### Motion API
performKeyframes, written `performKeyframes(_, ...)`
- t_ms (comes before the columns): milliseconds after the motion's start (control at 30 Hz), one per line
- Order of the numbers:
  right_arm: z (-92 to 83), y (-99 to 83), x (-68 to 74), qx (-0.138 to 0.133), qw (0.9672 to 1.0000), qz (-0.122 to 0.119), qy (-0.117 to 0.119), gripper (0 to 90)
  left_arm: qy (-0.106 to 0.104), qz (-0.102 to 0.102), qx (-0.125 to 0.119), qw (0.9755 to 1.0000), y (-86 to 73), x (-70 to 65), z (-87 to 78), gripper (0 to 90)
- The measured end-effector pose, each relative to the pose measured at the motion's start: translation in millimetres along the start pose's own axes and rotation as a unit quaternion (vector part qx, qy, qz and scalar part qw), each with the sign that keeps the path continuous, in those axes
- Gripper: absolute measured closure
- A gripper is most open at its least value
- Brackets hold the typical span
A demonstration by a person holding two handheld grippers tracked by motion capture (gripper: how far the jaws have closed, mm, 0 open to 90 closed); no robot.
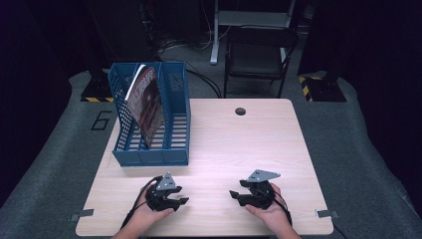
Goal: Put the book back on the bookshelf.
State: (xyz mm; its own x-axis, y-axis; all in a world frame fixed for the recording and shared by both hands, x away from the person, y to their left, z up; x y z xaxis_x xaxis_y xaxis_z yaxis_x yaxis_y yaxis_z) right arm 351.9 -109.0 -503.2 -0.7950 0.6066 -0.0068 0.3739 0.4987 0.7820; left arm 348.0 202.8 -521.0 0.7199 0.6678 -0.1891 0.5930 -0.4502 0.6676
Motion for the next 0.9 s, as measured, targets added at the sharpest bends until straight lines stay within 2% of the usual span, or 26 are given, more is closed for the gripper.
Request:
performKeyframes(100, 1.8, 0.1, 1.1, 0.009, 0.9999, -0.006, 0.006, 41.3, 0.001, -0.001, 0.002, 1.0000, -1.7, 2.0, 0.9, 48.8)
performKeyframes(433, 5.6, 2.0, 1.6, 0.012, 0.9998, -0.016, 0.008, 41.2, 0.015, -0.010, 0.005, 0.9998, -5.6, 6.5, -1.6, 48.8)
performKeyframes(600, 6.5, 2.4, 1.4, 0.010, 0.9999, -0.008, 0.009, 41.1, 0.027, -0.014, 0.004, 0.9995, -7.1, 14.0, -4.3, 48.8)
performKeyframes(633, 6.3, 2.6, 0.1, 0.012, 0.9998, -0.015, 0.010, 41.1, 0.024, -0.018, 0.002, 0.9996, -7.4, 14.8, -4.5, 48.8)
performKeyframes(667, 6.1, 2.7, 0.7, 0.013, 0.9998, -0.006, 0.012, 41.1, 0.025, -0.022, 0.001, 0.9994, -8.0, 15.8, -4.9, 48.8)
performKeyframes(733, 6.9, 2.7, -0.8, 0.013, 0.9998, -0.010, 0.011, 41.1, 0.031, -0.018, 0.001, 0.9994, -8.3, 18.7, -6.6, 48.8)
performKeyframes(767, 7.1, 2.7, -0.7, 0.015, 0.9998, -0.008, 0.011, 41.1, 0.027, -0.027, -0.003, 0.9993, -9.1, 18.6, -6.5, 48.8)
performKeyframes(800, 7.7, 3.2, -1.0, 0.013, 0.9998, -0.008, 0.012, 41.0, 0.033, -0.022, -0.002, 0.9992, -8.9, 20.2, -7.9, 48.8)
performKeyframes(833, 8.1, 3.2, -1.4, 0.012, 0.9998, -0.010, 0.011, 41.1, 0.025, -0.029, 0.001, 0.9993, -9.2, 20.6, -8.8, 48.8)
performKeyframes(867, 8.4, 3.3, -1.6, 0.012, 0.9998, -0.011, 0.011, 41.1, 0.032, -0.031, -0.007, 0.9990, -9.5, 21.1, -8.5, 48.8)
performKeyframes(900, 8.5, 3.2, -2.1, 0.013, 0.9998, -0.012, 0.011, 41.1, 0.035, -0.027, -0.004, 0.9990, -9.2, 22.6, -9.8, 48.8)
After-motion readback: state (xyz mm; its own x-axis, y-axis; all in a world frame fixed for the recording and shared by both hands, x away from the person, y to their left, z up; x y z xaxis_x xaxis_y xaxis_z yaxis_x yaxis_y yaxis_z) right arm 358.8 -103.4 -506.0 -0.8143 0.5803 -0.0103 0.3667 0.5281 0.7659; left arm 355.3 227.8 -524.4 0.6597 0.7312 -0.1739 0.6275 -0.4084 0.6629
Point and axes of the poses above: each handheld gripper's, and its own axes: z roughly forward along the jaws, y roughly out of its top, x roughly to its left, the point moved 2 cm from there along z, roughly forward along the jaws, and after that the axes turned 11 degrees about -z, right-handed, at the moved point
